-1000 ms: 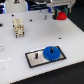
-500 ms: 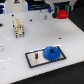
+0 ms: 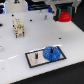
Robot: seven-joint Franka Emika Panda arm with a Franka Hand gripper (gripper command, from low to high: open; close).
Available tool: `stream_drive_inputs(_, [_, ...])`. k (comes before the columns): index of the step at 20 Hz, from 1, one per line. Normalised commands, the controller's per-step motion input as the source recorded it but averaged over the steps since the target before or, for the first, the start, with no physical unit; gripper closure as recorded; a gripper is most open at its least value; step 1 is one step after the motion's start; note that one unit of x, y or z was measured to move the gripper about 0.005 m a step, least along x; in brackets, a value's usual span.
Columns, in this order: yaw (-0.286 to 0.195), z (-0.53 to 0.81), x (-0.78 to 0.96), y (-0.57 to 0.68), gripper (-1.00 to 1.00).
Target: Insert the blue gear onto the right peg, followed by the red gear
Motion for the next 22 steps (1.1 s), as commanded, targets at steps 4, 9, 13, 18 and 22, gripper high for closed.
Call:
stream_drive_inputs(4, [0.000, 0.24, 0.80, -0.18, 1.00])
stream_drive_inputs(9, [0.000, 0.13, 0.74, -0.24, 1.00])
stream_drive_inputs(13, [0.000, 0.07, 0.65, -0.25, 1.00])
stream_drive_inputs(18, [0.000, 0.03, 0.57, -0.25, 1.00])
stream_drive_inputs(22, [0.000, -0.01, 0.43, -0.22, 1.00])
